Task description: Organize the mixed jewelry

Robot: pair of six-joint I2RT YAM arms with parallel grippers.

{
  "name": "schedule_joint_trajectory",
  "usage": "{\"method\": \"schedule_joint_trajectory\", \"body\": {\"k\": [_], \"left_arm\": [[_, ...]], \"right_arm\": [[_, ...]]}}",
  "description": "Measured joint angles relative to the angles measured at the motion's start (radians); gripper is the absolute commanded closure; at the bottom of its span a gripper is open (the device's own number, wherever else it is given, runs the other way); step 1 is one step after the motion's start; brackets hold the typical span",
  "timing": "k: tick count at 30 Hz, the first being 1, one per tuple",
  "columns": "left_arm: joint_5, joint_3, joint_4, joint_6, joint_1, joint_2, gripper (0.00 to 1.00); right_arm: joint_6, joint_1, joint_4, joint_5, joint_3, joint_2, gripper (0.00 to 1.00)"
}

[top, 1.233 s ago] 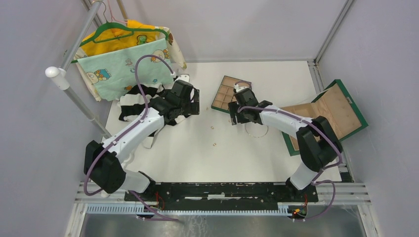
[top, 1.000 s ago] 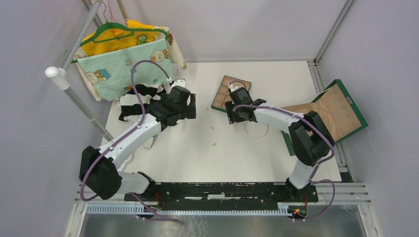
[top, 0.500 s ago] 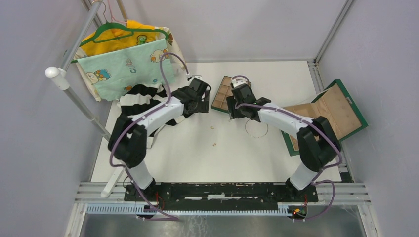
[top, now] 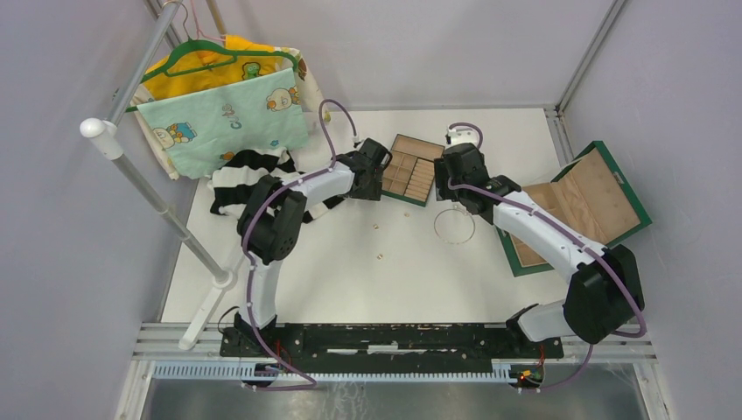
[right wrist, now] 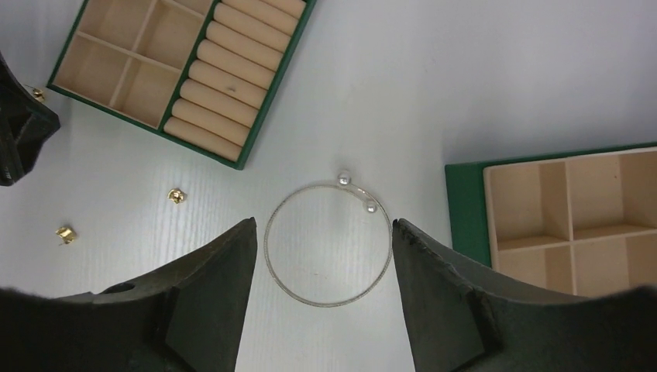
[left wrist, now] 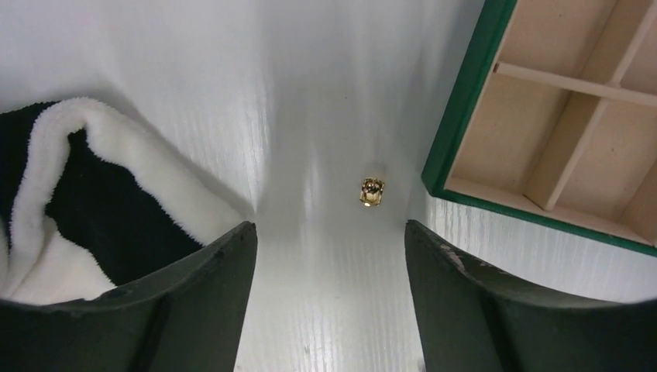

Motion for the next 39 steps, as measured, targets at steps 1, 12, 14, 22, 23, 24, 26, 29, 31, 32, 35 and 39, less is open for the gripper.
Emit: {"method": "schedule_joint_trajectory", "body": {"k": [1, 12, 14, 22, 23, 24, 26, 29, 31, 32, 35, 39], "left_arm": [[0.0, 0.005, 0.002, 0.001, 0.0, 0.008, 0.3], [0.01, 0.082, 0.007, 0.007, 0.007, 0.069, 0.44], [0.024, 0.085, 0.008, 0.007, 0.012, 0.071, 0.47], [0.068, 0.085, 0.023, 0.007, 0.031, 0.074, 0.58], [0.07, 0.085, 0.024, 0.007, 0.032, 0.074, 0.61], [0.071, 0.085, 0.025, 0.007, 0.034, 0.074, 0.62], [0.074, 0.085, 0.027, 0.007, 0.034, 0.076, 0.67], [0.077, 0.085, 0.03, 0.007, 0.034, 0.076, 0.69], [0.077, 0.085, 0.03, 0.007, 0.034, 0.076, 0.69], [0.077, 0.085, 0.03, 0.007, 0.034, 0.076, 0.7], [0.077, 0.085, 0.03, 0.007, 0.034, 0.076, 0.75], [0.078, 0.085, 0.03, 0.007, 0.034, 0.076, 0.68]], "right_arm": [[0.0, -0.001, -0.009, 0.004, -0.002, 0.0, 0.29], [-0.001, -0.001, -0.047, 0.029, -0.005, 0.0, 0.29], [-0.001, -0.001, -0.049, 0.031, -0.005, 0.0, 0.29], [-0.001, -0.001, -0.054, 0.045, -0.005, 0.0, 0.3], [-0.001, -0.001, -0.054, 0.044, -0.005, 0.0, 0.3], [0.0, -0.001, -0.054, 0.044, -0.005, 0.0, 0.3], [0.0, -0.001, -0.054, 0.044, -0.005, 0.0, 0.3], [0.0, -0.001, -0.054, 0.044, -0.005, 0.0, 0.3], [0.0, -0.001, -0.054, 0.044, -0.005, 0.0, 0.3], [0.0, -0.001, -0.054, 0.044, -0.005, 0.0, 0.3], [0.0, -0.001, -0.054, 0.044, -0.005, 0.0, 0.3], [0.0, -0.001, -0.054, 0.043, -0.005, 0.0, 0.3]]}}
